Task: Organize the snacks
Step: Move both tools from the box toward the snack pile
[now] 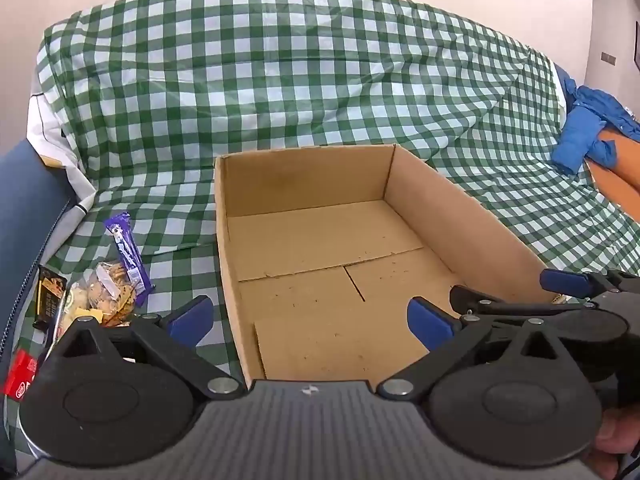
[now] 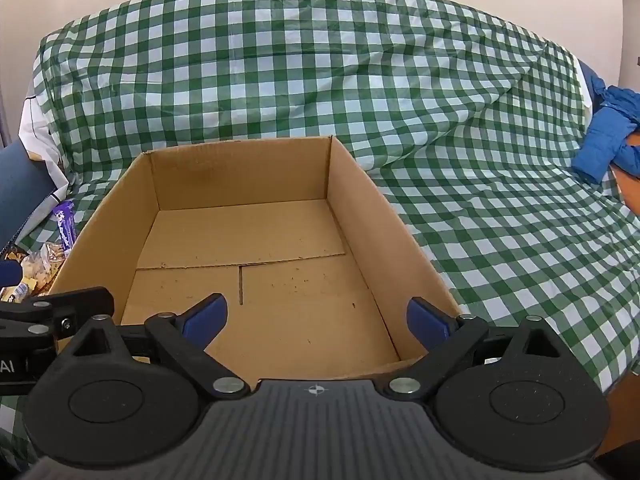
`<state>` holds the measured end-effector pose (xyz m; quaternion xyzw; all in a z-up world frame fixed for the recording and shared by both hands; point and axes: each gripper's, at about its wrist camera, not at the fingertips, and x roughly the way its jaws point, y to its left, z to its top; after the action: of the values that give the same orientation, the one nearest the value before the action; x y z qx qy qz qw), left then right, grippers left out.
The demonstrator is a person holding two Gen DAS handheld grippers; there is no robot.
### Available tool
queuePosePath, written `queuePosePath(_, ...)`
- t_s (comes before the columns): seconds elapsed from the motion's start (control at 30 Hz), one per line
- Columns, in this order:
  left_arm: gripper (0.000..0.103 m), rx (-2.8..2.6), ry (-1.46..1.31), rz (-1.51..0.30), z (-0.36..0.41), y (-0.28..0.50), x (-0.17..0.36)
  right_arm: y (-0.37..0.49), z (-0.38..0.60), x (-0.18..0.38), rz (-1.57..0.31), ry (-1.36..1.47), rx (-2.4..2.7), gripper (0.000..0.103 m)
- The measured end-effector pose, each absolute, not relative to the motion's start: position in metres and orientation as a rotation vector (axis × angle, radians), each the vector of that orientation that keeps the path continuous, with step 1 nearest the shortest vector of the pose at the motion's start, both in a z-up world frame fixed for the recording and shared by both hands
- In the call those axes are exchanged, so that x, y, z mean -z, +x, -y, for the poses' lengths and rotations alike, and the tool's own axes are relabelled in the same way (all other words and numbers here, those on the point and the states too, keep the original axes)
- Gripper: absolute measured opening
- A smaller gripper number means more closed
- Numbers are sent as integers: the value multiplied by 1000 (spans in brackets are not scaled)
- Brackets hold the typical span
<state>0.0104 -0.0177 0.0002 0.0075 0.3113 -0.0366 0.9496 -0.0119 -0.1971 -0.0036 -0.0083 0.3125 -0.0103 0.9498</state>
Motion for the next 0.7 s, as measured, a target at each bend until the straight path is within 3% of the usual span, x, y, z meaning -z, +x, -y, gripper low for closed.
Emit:
queuePosePath(0.27, 103, 99, 37, -608, 19, 8, -2, -14, 197, 3, -647, -16, 19, 92)
queuePosePath(0.6, 102, 144, 5, -600, 14, 5, -4, -18, 191, 4, -595, -8, -24, 65)
queuePosePath(0.7, 89, 157, 13, -604, 15, 3, -3, -20, 189, 5, -578, -4, -39, 59)
